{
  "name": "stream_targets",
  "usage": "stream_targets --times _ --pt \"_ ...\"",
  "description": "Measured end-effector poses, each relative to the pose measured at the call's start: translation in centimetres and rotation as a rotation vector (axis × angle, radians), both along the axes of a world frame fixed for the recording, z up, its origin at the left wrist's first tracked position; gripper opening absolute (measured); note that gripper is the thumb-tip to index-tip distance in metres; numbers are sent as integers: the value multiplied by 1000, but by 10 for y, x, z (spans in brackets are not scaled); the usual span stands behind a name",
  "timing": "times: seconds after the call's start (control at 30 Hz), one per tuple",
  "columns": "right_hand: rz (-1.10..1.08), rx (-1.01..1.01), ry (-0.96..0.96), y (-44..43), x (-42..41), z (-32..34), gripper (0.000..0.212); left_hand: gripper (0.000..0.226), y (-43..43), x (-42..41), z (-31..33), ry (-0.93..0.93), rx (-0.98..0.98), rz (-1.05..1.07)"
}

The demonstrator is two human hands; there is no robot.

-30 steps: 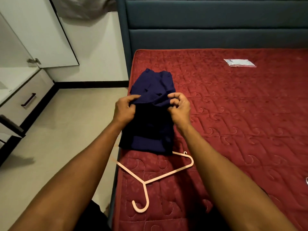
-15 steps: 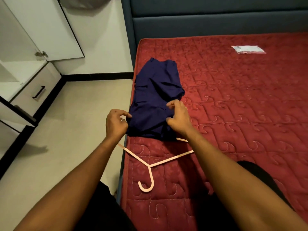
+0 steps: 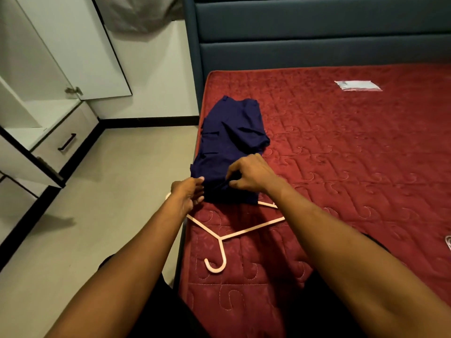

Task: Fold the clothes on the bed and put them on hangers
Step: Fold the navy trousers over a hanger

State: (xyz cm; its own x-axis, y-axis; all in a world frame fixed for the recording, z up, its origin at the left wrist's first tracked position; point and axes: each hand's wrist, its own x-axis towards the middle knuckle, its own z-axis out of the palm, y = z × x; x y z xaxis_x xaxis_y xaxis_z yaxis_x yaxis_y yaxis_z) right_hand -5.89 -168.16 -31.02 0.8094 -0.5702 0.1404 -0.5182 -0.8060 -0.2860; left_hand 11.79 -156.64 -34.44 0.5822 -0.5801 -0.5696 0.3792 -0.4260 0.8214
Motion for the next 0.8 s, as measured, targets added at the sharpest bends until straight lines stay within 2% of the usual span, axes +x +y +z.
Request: stream_targets --times 0.07,0.13,0.2,0.27,0.3,0.37,0.43,0.5,0.6,0.7,0.8 --pt "89 240 50 1 0 11 17 13 2 2 1 -25 25 -26" --pt "58 534 90 6 -2 18 31 16 6 1 2 -74 21 -37" --pt "-123 687 40 3 -4 12 42 31 11 3 -1 -106 16 -45" --pt "-342 700 13 -3 -8 -8 42 44 17 7 -6 -115 39 -72" --pt "-423 721 57 -3 -10 -19 42 50 20 9 -8 -118 60 -93" --pt "-518 845 142 7 -13 -36 47 62 27 15 -12 -141 116 -157" --pt "-592 877 113 18 -12 -48 55 69 32 19 -14 -150 138 -230" --pt "-656 839 26 19 -8 -58 57 55 32 22 -12 -136 117 -282" --pt "-703 854 -92 18 -2 -65 43 33 30 26 1 -64 50 -406" --pt "-715 939 -223 17 3 -64 24 27 25 29 15 39 -49 -501" --pt "-715 879 -381 2 9 -50 32 29 9 35 31 67 -168 -523"
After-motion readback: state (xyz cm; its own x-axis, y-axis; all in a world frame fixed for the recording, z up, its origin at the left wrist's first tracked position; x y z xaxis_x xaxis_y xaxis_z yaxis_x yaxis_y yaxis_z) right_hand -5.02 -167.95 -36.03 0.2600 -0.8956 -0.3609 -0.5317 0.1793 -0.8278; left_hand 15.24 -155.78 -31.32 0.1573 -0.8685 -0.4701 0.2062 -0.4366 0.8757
